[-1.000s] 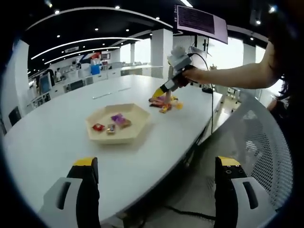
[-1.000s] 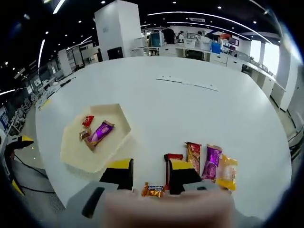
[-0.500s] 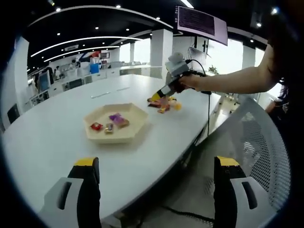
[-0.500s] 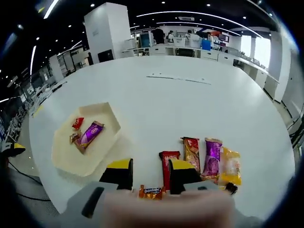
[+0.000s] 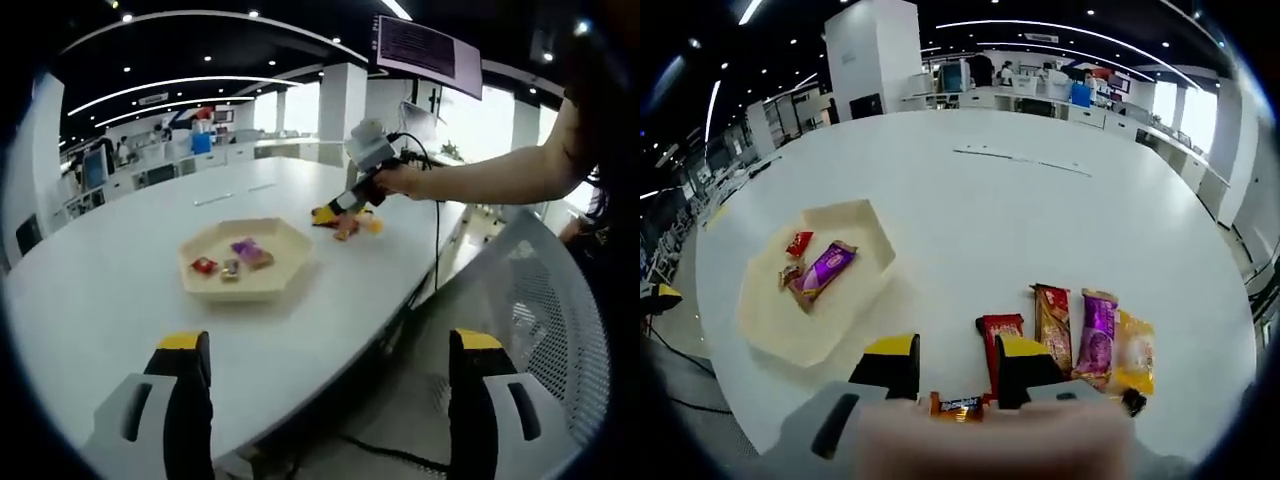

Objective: Place the target food into the container with the food tongs after gripping and lifting it, then release it inside without dropping or visibly crushing the food.

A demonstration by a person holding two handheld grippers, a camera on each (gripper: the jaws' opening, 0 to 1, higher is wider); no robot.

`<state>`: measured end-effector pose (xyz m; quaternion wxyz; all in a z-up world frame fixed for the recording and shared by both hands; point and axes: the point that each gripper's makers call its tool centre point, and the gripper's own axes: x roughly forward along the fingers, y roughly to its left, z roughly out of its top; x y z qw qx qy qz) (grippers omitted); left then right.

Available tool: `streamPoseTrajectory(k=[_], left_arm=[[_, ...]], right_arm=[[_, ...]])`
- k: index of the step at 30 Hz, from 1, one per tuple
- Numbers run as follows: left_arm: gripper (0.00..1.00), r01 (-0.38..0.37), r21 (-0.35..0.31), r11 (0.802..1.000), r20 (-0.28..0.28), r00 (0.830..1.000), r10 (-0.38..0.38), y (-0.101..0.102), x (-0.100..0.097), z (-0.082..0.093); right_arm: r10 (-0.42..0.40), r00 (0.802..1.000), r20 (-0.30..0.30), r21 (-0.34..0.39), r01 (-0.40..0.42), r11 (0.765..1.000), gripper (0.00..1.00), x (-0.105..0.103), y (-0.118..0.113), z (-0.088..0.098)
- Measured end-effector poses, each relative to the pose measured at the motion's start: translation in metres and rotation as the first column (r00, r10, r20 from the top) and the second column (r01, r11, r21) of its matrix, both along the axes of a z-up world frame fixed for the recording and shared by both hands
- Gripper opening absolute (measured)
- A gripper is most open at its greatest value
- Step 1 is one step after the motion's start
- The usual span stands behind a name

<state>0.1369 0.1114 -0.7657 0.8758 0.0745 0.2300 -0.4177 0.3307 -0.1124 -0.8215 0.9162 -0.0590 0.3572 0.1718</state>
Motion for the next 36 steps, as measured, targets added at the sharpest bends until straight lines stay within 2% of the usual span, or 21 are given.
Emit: streamPoseTrajectory(k=[5, 8, 12, 21, 28, 32, 34, 36], left_arm=[[0.94, 0.004, 0.001, 1.000, -0.008, 1.000, -0.004, -0.0009, -0.0010, -0.0010], [0.94, 0.008, 0.002, 1.000, -0.016, 1.000, -0.008, -0.0015, -0.0022, -0.0020], [0.94, 0.014, 0.009, 1.000, -0.016, 1.000, -0.014, -0.0022, -0.0033, -0.0030], [0.93, 0.006, 0.006, 1.000, -0.016, 1.000, -0.006, -0.0009, -0.0023, -0.0026], [0.92, 0.000, 0.002, 1.000, -0.016, 1.000, 0.000, -0.0009, -0.0020, -0.0017], [0.91, -0.001, 0.003, 1.000, -0.019, 1.000, 0.001, -0.0004, -0.0022, -0.0023], [0.88, -0.003, 0.028, 1.000, -0.023, 1.000, 0.003, 0.0017, -0.0022, -0.0056], [0.88, -0.002, 0.020, 1.000, -0.028, 1.000, 0.003, 0.0005, -0.0027, -0.0052]], right_arm=[[0.008, 1.000, 0.001, -0.020, -0.008, 1.000, 0.28, 0.0012, -0.0003, -0.0023], [0.063, 0.998, 0.029, -0.070, -0.061, 0.996, 0.27, 0.0011, 0.0039, -0.0019], [0.060, 0.998, 0.030, -0.082, -0.057, 0.995, 0.24, 0.0048, 0.0036, -0.0021], [0.028, 0.999, 0.028, -0.046, -0.027, 0.999, 0.20, 0.0086, -0.0017, -0.0009], [0.000, 0.999, 0.040, 0.013, 0.000, 1.000, 0.19, 0.0088, -0.0052, 0.0015], [0.008, 0.999, 0.043, 0.013, -0.009, 1.000, 0.19, 0.0074, -0.0029, 0.0026], [0.012, 0.999, 0.044, 0.012, -0.013, 1.000, 0.19, 0.0070, -0.0023, 0.0034], [0.014, 0.999, 0.042, 0.009, -0.014, 1.000, 0.19, 0.0067, -0.0022, 0.0038]])
